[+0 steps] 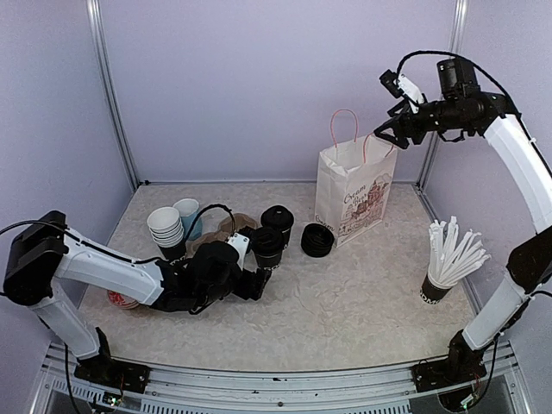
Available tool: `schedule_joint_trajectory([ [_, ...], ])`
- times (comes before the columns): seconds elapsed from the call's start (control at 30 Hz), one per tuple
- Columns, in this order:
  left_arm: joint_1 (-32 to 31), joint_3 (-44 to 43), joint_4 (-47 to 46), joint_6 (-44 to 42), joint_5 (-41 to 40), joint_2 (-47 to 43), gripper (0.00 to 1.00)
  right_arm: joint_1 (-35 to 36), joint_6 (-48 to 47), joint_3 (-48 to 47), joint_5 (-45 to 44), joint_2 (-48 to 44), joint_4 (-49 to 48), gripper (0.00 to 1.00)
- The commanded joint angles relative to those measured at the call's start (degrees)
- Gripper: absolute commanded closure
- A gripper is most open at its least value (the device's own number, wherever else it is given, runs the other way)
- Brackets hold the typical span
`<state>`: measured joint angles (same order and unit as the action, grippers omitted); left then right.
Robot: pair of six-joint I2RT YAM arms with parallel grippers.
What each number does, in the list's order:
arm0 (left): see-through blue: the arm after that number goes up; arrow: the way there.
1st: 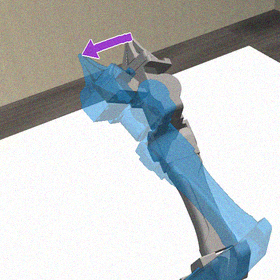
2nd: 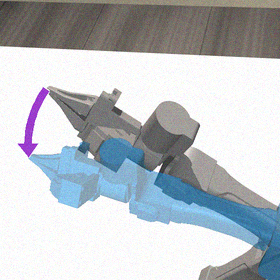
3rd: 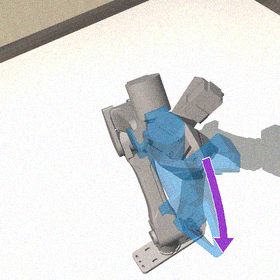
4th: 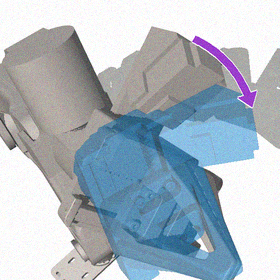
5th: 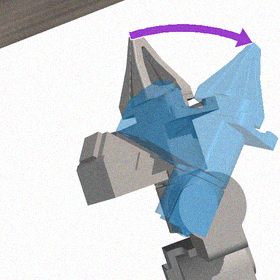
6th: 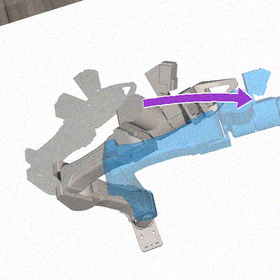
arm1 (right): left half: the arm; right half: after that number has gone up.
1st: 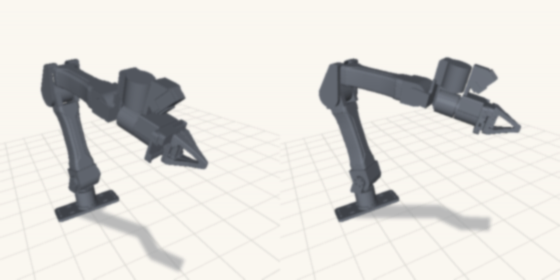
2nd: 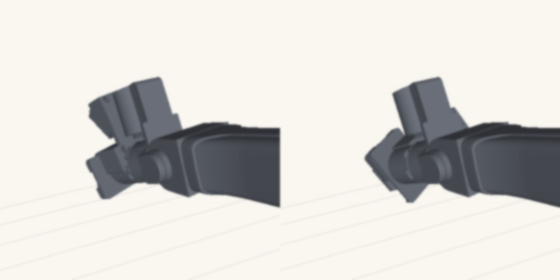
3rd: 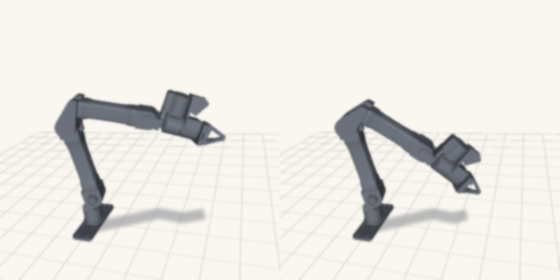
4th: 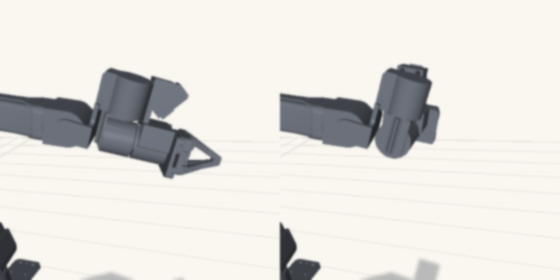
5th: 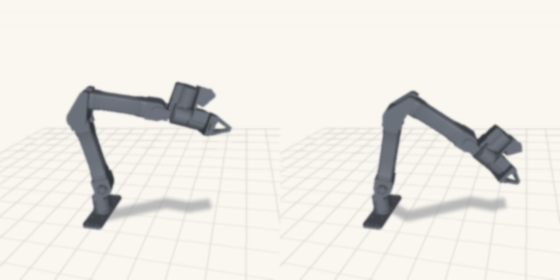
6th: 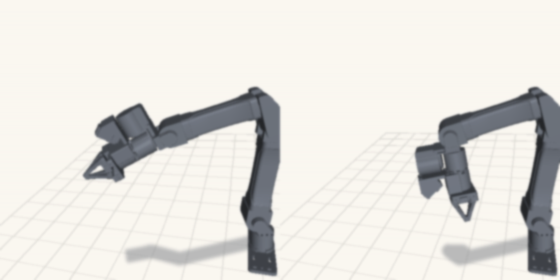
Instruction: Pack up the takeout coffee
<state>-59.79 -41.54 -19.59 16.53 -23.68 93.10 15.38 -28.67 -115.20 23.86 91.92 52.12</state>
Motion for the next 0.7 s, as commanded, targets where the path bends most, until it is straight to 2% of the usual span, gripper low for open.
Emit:
schedule_joint_trajectory([
  [0.0,-3.3,0.0,8.8,0.8,-5.1,-6.5,0.13,-4.7,-4.7,0.8,-5.7,-0.6,-1.1,0.2],
  [0.2,-5.9,-2.9,11.7,0.8,-6.0,-11.9,0.13,-5.9,-6.5,2.7,-5.5,2.1,-1.2,0.25],
  [0.43,-7.8,-5.9,12.0,-0.7,-6.2,-12.0,0.13,-5.9,-12.5,0.9,-4.3,7.0,2.2,0.32],
  [0.67,-8.3,-5.4,11.4,-0.6,-6.5,-11.2,0.13,-5.9,-20.5,-0.3,-4.8,11.9,5.0,0.31],
])
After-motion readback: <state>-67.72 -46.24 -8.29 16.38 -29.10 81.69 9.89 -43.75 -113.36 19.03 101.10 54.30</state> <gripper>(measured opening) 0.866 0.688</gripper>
